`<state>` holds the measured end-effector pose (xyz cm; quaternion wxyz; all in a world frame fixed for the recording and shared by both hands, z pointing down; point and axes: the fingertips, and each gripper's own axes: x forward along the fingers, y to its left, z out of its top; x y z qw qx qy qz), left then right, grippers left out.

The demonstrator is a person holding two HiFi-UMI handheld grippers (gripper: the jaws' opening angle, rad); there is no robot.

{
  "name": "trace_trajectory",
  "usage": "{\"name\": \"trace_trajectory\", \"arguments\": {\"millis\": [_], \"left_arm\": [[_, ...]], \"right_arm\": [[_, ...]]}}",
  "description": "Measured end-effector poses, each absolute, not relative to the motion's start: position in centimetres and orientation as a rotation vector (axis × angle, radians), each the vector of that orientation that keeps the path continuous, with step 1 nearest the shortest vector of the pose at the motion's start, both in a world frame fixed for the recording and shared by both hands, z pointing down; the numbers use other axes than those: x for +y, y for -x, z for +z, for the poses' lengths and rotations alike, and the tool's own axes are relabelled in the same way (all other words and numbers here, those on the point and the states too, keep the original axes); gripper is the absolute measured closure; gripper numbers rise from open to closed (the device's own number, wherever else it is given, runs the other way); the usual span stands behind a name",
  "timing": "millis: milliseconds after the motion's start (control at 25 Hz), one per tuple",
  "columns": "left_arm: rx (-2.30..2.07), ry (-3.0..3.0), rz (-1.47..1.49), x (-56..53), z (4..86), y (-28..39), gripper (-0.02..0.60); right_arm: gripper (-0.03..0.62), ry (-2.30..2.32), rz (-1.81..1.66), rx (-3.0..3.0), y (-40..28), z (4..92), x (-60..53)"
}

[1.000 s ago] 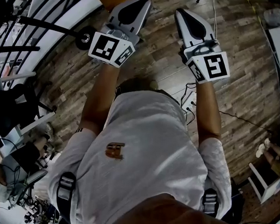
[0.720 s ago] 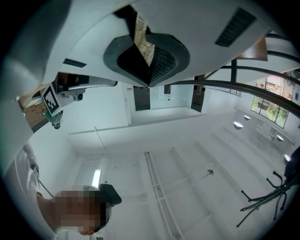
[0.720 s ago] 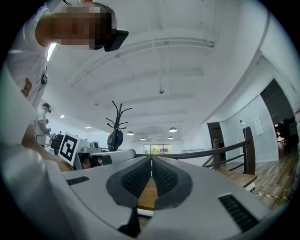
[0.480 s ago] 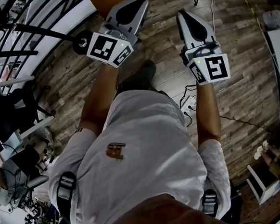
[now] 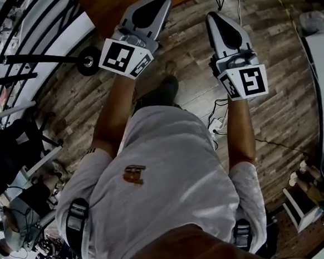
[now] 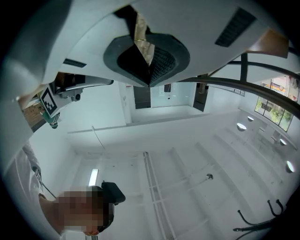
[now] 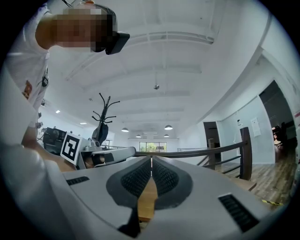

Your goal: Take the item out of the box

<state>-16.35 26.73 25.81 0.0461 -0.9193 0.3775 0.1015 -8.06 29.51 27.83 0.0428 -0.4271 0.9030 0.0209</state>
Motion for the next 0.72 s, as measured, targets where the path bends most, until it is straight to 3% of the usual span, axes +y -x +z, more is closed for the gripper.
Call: {"name": "trace_trajectory", "arguments": {"millis": [720], "left_arm": [[1.09, 2.822, 0.227, -1.4, 27.2, 14.5, 0.561]], "right_arm": [[0.562, 1.362, 0.021, 2.819, 7.4, 28.5, 2.1]]}}
